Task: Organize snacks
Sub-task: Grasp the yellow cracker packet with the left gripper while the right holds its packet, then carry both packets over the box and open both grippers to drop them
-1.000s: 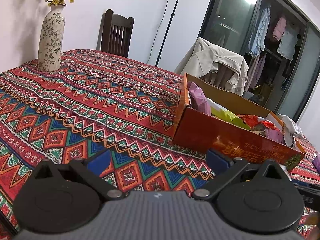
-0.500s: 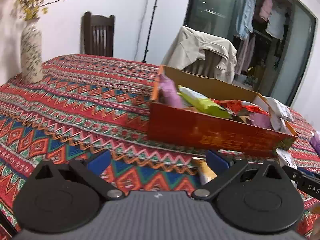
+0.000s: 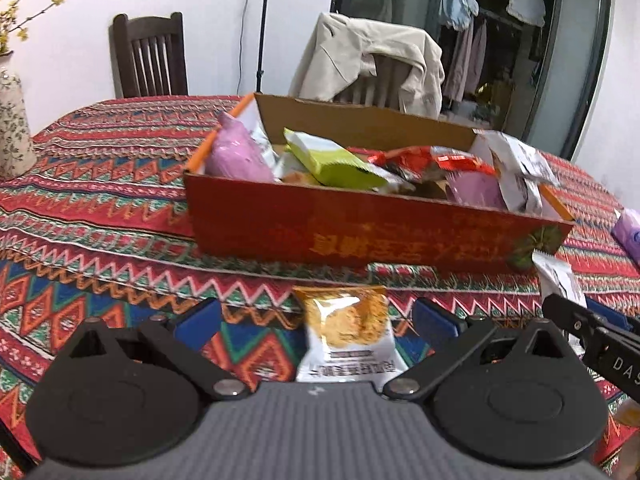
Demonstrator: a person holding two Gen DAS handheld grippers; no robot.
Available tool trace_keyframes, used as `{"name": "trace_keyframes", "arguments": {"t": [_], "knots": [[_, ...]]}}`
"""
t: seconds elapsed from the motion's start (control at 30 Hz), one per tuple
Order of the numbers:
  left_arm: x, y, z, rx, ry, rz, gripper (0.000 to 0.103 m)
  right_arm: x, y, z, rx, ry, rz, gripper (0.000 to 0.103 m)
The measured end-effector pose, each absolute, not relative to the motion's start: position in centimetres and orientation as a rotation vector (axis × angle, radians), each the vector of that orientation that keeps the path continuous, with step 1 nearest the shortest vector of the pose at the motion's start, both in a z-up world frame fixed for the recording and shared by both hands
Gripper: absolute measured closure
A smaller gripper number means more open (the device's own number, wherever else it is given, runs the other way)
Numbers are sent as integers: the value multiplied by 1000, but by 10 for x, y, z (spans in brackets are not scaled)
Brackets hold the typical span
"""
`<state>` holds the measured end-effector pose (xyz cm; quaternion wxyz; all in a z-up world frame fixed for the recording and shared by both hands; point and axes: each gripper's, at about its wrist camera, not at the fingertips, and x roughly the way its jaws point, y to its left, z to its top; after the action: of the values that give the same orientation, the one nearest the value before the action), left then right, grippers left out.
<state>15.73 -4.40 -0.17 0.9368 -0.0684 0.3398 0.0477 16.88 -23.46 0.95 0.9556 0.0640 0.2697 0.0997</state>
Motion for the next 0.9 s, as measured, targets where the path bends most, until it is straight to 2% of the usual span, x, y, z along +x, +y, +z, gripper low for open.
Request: {"name": "trace_keyframes", "arguments": {"t": [0.47,0.63,0.7,0.77,0.9], "knots": [[173,-59,-23,-83,775,140,0,168,-236,10,135,545,203,60],[169,-63,-23,-51,756,146,16,167,-235,10,134,542,206,60],[166,-65,-21,-43,743,135,37,167,-235,10,133,540,206,60],[164,-68,-18,-34,731,112,53,167,-235,10,133,540,206,60],[158,-70,-16,-32,723,94,56,167,-235,10,134,534,205,60]]}}
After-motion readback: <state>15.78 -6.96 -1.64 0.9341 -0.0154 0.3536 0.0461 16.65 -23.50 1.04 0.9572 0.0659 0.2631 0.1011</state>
